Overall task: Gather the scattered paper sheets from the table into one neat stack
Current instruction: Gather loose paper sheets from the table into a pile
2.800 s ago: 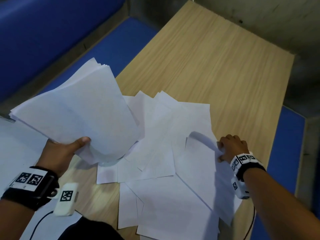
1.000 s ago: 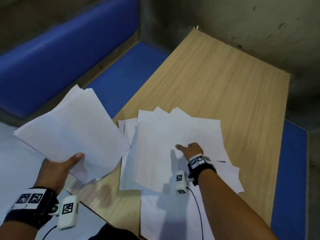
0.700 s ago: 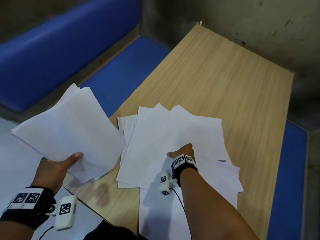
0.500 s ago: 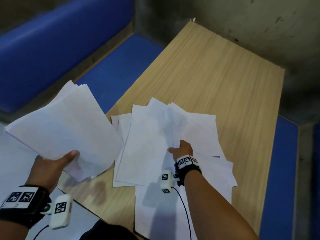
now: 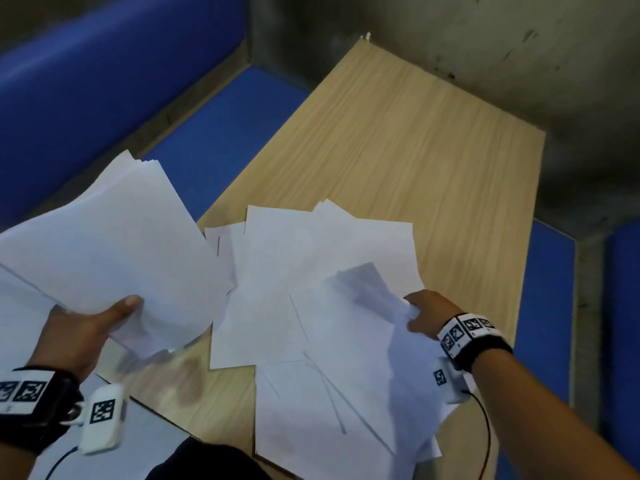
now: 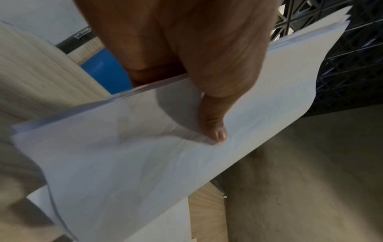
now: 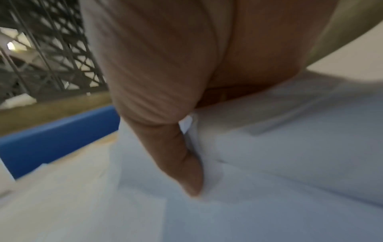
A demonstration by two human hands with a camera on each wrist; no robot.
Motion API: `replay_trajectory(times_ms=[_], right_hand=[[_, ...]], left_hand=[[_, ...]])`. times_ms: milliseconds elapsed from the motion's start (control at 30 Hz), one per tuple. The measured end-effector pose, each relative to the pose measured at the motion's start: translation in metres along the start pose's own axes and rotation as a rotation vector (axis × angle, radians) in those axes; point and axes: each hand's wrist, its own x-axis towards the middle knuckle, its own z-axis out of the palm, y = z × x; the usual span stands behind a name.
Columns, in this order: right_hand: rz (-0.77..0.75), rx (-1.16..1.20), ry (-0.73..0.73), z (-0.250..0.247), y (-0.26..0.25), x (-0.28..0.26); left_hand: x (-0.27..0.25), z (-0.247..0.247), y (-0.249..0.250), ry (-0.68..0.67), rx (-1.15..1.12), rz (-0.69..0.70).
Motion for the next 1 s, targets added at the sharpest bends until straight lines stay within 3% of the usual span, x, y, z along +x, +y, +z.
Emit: replay_trajectory(times_ms=[100,200,367,533,700,867,1000], right_hand=[[0.02,0.014,0.073,0.027,0.001,0.016],[0.059,-0.012,0.067,0.043,-0.011,0.021],[0.097,-0.17,0.07,0.054,-0.028,0.02],[0.021,-0.027,-0.02,0.066,-0.023,0.01],[-0.028,0.144,-0.045,0.049,-0.002,-0.015],[-0.032,0.322,0.07,0.011,0.048,-0.059],[-0.029,0.378,0.15,-0.018,0.075,-0.098]], left_hand=[[-0.046,0.024,0.05,0.048,0.091,0.06],[-0.072,0.036,0.063,0.033,0.107,0.142],[-0.065,0.033,0.053,0.022,0.071,0.172],[-0.067,0.035,0.053,0.01,0.072,0.193],[-0.066,0.041,0.063,-0.021,0.09,0.203],[-0.063,0.061,0.068,-0.105,0.034,0.214],[-0.075,0.095,0.067,-0.245,-0.087,0.156]])
